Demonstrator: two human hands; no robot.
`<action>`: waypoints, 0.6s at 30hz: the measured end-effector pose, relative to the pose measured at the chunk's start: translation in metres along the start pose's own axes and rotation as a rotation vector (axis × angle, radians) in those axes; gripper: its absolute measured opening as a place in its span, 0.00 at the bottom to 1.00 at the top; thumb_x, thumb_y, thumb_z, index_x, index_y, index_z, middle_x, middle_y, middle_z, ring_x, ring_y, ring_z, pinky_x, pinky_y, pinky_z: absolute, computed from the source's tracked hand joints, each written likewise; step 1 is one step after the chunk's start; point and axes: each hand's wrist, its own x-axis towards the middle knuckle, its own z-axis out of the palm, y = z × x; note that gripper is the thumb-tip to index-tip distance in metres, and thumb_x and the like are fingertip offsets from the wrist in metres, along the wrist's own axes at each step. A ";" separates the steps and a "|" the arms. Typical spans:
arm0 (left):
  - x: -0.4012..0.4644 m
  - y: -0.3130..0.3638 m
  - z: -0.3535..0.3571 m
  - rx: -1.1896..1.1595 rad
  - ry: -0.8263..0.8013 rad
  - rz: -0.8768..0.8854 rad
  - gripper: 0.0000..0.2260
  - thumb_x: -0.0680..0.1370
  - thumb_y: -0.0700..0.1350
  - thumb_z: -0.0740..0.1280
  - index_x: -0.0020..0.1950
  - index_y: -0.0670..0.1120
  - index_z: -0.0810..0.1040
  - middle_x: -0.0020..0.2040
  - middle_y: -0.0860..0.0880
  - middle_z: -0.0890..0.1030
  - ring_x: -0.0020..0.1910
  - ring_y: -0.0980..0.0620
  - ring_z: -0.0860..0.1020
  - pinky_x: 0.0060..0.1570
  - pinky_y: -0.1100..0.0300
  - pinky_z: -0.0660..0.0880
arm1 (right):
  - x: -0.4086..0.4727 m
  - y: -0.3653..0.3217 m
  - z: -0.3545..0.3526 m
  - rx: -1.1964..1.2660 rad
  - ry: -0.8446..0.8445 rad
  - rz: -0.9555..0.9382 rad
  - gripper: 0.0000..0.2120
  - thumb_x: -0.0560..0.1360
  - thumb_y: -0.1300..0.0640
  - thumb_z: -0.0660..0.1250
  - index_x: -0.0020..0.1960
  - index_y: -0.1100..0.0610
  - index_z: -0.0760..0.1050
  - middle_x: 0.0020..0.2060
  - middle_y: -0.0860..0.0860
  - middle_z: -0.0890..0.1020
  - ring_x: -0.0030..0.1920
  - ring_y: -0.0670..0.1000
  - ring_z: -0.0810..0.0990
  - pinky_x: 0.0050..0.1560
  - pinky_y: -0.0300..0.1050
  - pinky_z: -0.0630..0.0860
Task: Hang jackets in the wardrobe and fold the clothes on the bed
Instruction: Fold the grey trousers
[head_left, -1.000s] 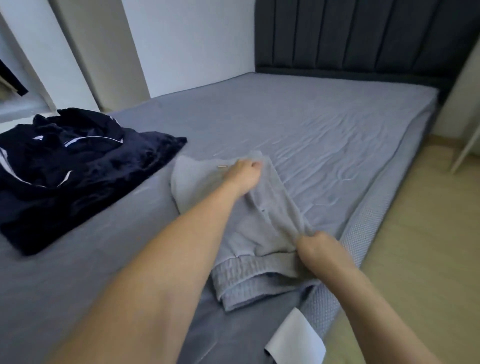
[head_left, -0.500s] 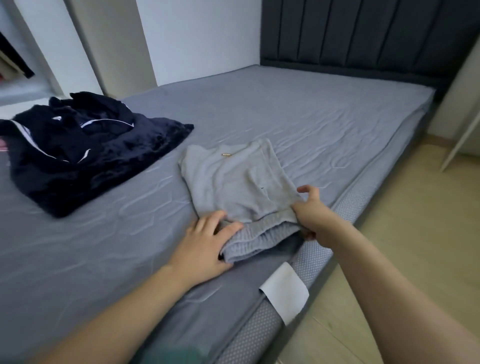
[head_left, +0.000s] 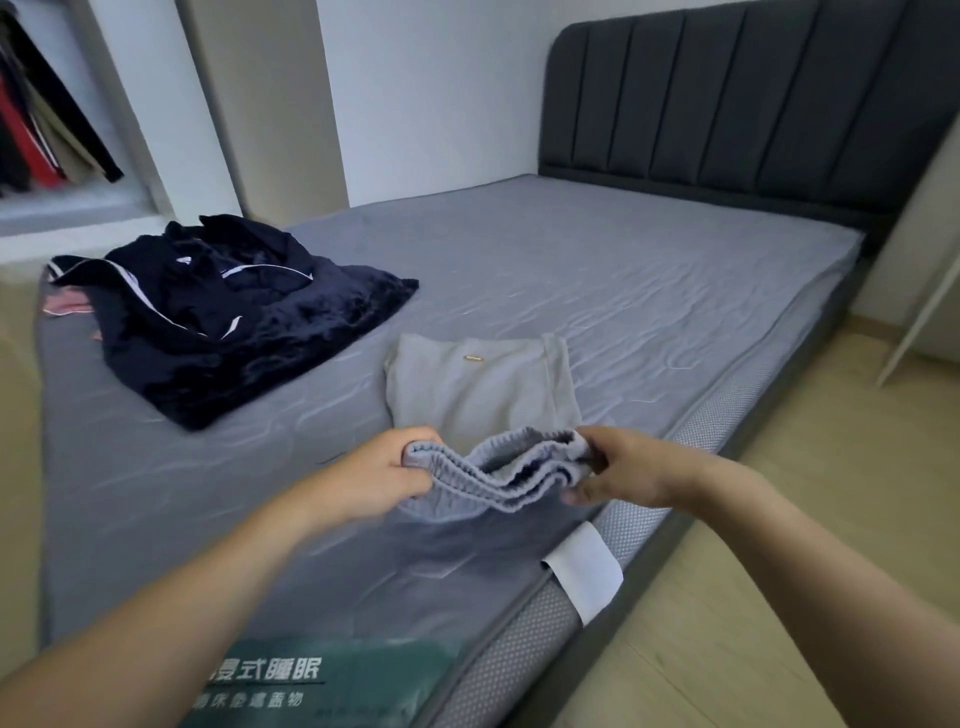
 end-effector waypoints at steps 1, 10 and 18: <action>-0.004 0.002 -0.004 -0.036 -0.040 -0.059 0.10 0.61 0.41 0.64 0.42 0.47 0.77 0.35 0.49 0.74 0.35 0.54 0.71 0.39 0.55 0.67 | -0.008 -0.012 -0.003 0.047 -0.046 -0.003 0.08 0.67 0.46 0.76 0.44 0.44 0.81 0.45 0.35 0.82 0.48 0.37 0.80 0.53 0.36 0.76; 0.022 0.020 -0.035 -0.404 0.067 -0.404 0.08 0.68 0.35 0.69 0.45 0.41 0.77 0.45 0.42 0.83 0.44 0.47 0.82 0.47 0.56 0.75 | 0.027 -0.029 -0.009 0.484 0.223 0.194 0.16 0.77 0.50 0.61 0.54 0.61 0.79 0.50 0.56 0.85 0.52 0.56 0.83 0.58 0.50 0.78; 0.143 -0.033 -0.039 -0.261 0.479 -0.344 0.18 0.77 0.52 0.68 0.59 0.40 0.78 0.60 0.38 0.79 0.58 0.39 0.79 0.61 0.45 0.75 | 0.157 -0.002 -0.014 0.239 0.623 0.395 0.27 0.82 0.43 0.47 0.56 0.62 0.77 0.59 0.61 0.76 0.64 0.62 0.70 0.66 0.54 0.67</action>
